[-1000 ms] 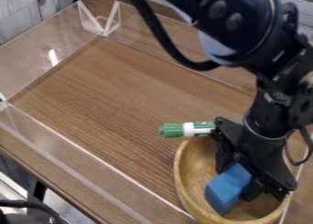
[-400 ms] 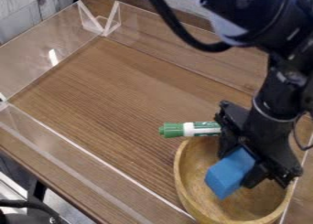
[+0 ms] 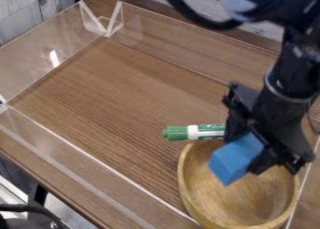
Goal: Remove the blue block from inside the brown bowl and put it on the table
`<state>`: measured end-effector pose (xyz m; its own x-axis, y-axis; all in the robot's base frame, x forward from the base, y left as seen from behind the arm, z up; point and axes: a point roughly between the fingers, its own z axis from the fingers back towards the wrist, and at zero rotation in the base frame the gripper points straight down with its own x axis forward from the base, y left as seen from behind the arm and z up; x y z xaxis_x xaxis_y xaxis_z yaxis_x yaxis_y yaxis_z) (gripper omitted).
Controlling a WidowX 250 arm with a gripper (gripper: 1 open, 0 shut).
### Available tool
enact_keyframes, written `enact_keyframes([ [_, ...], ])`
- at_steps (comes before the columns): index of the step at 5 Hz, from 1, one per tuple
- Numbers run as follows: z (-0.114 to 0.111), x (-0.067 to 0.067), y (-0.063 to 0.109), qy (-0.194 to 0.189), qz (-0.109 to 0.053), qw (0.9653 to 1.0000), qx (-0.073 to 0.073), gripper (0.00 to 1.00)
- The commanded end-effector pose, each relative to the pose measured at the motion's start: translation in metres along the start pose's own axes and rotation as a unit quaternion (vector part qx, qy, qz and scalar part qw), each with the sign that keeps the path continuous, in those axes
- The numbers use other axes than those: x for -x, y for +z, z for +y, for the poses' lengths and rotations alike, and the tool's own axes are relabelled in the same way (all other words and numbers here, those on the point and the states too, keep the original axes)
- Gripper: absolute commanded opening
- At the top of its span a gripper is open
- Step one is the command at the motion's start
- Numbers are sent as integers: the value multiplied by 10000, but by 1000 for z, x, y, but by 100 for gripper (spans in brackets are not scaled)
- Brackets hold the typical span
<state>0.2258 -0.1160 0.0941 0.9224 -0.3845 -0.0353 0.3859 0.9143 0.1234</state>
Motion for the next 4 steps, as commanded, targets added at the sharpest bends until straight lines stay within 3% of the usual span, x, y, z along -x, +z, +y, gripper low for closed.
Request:
enact_keyframes([
  [1, 19, -6, 41, 149, -446, 9988, -98, 0],
  [3, 67, 0, 72, 379, -685, 9962, -395, 0],
  [4, 81, 1, 72, 606, -778, 9941, -455, 0],
])
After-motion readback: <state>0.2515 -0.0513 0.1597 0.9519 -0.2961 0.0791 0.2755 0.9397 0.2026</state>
